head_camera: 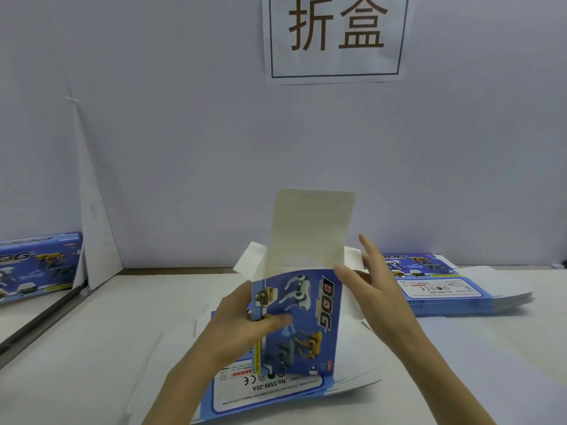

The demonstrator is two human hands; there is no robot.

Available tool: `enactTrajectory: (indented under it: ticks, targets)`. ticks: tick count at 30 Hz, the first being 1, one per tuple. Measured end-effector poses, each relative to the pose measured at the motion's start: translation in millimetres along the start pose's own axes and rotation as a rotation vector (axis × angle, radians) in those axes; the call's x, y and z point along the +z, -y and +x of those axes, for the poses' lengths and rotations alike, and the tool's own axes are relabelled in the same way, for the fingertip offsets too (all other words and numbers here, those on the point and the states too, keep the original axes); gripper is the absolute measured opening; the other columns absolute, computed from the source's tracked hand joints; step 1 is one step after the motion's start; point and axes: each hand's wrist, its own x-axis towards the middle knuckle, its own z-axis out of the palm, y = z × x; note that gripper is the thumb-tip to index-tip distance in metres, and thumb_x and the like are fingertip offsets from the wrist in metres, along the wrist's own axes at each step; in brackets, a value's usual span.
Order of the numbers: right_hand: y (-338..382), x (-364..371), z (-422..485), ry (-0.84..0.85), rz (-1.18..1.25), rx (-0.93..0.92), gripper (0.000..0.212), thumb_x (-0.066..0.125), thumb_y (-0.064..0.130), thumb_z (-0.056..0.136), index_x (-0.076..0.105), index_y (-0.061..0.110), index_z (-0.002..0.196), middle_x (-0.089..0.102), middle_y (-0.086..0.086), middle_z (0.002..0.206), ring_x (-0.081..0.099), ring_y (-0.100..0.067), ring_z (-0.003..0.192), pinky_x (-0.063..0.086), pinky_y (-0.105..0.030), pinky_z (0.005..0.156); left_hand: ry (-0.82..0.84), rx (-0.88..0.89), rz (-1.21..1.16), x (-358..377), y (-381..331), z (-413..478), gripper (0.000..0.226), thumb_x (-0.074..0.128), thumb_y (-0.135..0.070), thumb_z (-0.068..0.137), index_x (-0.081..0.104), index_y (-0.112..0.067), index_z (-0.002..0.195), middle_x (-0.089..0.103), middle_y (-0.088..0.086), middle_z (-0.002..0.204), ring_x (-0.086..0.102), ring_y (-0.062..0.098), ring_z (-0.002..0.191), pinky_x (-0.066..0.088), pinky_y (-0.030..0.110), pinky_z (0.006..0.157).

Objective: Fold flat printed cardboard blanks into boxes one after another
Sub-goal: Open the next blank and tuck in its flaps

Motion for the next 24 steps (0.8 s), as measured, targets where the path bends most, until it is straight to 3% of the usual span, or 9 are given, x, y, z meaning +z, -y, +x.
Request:
enactTrajectory:
  ticks: [2, 5, 9, 11, 13, 17, 19, 21, 24]
  targets:
    - [-1, 0, 0, 0.022, 0.017, 0.003, 0.071, 0.060, 0.031, 0.091, 0.019, 0.040, 0.149, 0.043, 0.009, 0.138, 0.055, -0.014, 0.118, 0.051, -0.019, 0.078, -0.001, 0.004, 0.021, 1, 1, 0, 0.023, 0.068, -0.039, 0.084, 0.064, -0.037, 0.106, 0.071, -0.021, 0.096, 0.065, -0.003, 0.089, 0.054, 0.023, 0.075]
    - [1, 2, 1, 0.046, 0.045, -0.010, 0.077, 0.063, 0.032, 0.088, 0.016, 0.041, 0.149, 0.044, 0.015, 0.130, 0.052, -0.008, 0.117, 0.047, -0.005, 0.063, -0.079, 0.024, 0.075, 5, 2, 0, 0.037, 0.060, -0.043, 0.086, 0.066, -0.008, 0.098, 0.061, 0.008, 0.071, 0.056, 0.021, 0.064, 0.050, 0.039, 0.066]
    - [4, -3, 0, -0.010, 0.067, -0.115, 0.076, 0.071, 0.050, 0.076, 0.031, 0.046, 0.140, 0.049, 0.021, 0.131, 0.048, -0.007, 0.124, 0.044, -0.020, 0.091, -0.014, -0.008, -0.020, 0, 1, 3, 0.016, 0.073, -0.023, 0.081, 0.068, -0.029, 0.094, 0.074, -0.013, 0.088, 0.069, 0.008, 0.085, 0.058, 0.035, 0.079]
    - [8, -8, 0, -0.008, 0.041, -0.157, 0.068, 0.067, 0.045, 0.074, 0.043, 0.038, 0.136, 0.056, 0.017, 0.130, 0.052, -0.009, 0.121, 0.044, -0.029, 0.095, -0.013, -0.002, -0.097, -3, 1, 3, 0.032, 0.079, -0.027, 0.069, 0.066, -0.033, 0.097, 0.073, -0.017, 0.092, 0.069, 0.010, 0.093, 0.058, 0.027, 0.077]
    - [9, -12, 1, 0.041, 0.017, -0.154, 0.047, 0.070, 0.034, 0.082, 0.055, 0.027, 0.126, 0.066, 0.011, 0.114, 0.063, -0.014, 0.103, 0.050, -0.019, 0.078, -0.136, 0.022, -0.132, 3, -1, 3, 0.054, 0.078, -0.043, 0.058, 0.059, -0.044, 0.109, 0.069, -0.026, 0.099, 0.065, 0.002, 0.098, 0.054, 0.014, 0.071]
    - [7, -9, 1, 0.050, -0.081, -0.131, 0.020, 0.055, 0.020, 0.095, 0.060, 0.021, 0.114, 0.069, 0.005, 0.108, 0.067, -0.012, 0.092, 0.054, -0.018, 0.065, -0.189, 0.016, -0.157, 34, -7, -3, 0.115, 0.084, -0.059, 0.047, 0.003, -0.076, 0.126, 0.040, -0.048, 0.121, 0.048, -0.019, 0.108, 0.050, 0.018, 0.084]
    - [9, -7, 0, 0.038, -0.091, -0.137, 0.016, 0.054, 0.021, 0.095, 0.058, 0.027, 0.109, 0.067, 0.009, 0.106, 0.066, -0.006, 0.089, 0.054, -0.017, 0.062, -0.167, -0.018, -0.053, 52, -11, -6, 0.132, 0.084, -0.066, 0.038, -0.018, -0.074, 0.121, 0.025, -0.033, 0.140, 0.037, -0.009, 0.124, 0.044, 0.032, 0.100]
    - [12, -9, -1, 0.054, -0.088, -0.139, 0.013, 0.056, 0.022, 0.094, 0.060, 0.026, 0.105, 0.068, 0.010, 0.101, 0.067, -0.006, 0.086, 0.052, -0.015, 0.060, -0.195, -0.013, 0.015, 64, -10, -6, 0.141, 0.080, -0.073, 0.033, -0.029, -0.065, 0.122, 0.009, -0.025, 0.148, 0.024, 0.003, 0.135, 0.034, 0.032, 0.107]
    - [21, -14, -3, 0.100, -0.108, -0.168, 0.012, 0.066, 0.029, 0.089, 0.066, 0.022, 0.099, 0.072, 0.012, 0.090, 0.068, -0.004, 0.081, 0.050, -0.014, 0.060, -0.259, 0.027, 0.048, 61, -5, -3, 0.144, 0.078, -0.071, 0.036, -0.012, -0.038, 0.144, 0.015, -0.011, 0.147, 0.028, 0.006, 0.130, 0.029, 0.025, 0.104]
